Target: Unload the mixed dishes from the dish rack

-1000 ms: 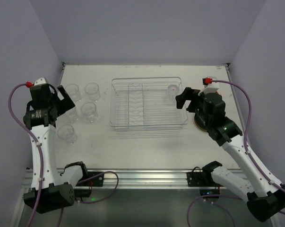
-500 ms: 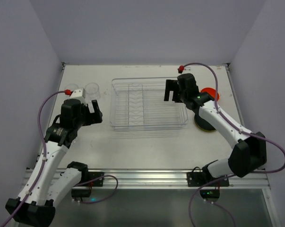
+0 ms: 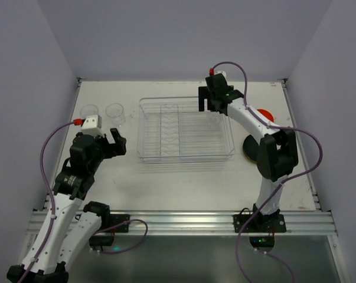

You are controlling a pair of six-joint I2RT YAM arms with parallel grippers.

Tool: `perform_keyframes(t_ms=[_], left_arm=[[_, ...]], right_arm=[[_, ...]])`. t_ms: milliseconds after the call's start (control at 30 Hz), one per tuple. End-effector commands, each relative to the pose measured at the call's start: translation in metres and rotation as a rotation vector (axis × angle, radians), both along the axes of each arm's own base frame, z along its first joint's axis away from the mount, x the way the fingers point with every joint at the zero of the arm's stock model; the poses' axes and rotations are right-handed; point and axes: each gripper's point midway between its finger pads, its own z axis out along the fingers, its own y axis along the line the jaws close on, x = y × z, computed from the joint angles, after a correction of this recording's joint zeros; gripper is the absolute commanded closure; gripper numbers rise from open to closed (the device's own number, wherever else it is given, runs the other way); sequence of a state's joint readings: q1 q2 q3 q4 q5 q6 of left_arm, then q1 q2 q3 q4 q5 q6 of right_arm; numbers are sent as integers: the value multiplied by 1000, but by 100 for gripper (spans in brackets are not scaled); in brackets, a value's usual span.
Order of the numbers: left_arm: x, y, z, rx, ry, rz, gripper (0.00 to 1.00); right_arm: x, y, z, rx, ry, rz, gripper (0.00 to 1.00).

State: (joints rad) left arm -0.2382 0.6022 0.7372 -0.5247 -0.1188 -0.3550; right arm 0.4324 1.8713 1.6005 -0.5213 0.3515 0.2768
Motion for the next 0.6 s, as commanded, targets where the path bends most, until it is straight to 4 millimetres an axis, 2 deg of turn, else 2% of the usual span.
perform_keyframes(t_ms=[0,33,133,400,567], left_arm=[[11,-3,0,18,-8,-13,0],[11,-4,0,17,-8,-15,0],[9,-3,4,8,-25,-14,0],[8,-3,5,3,-36,-13,0],[8,-3,5,1,-39,-10,0]], right_arm=[[17,-5,18,-28,-25,-16,1],[18,-6,7,-43,0,-22,1],[18,-10,-3,-46,29,-30,1],[14,-10,-25,-17,87,-18,5],[12,-4,-42,4,130,5,12]])
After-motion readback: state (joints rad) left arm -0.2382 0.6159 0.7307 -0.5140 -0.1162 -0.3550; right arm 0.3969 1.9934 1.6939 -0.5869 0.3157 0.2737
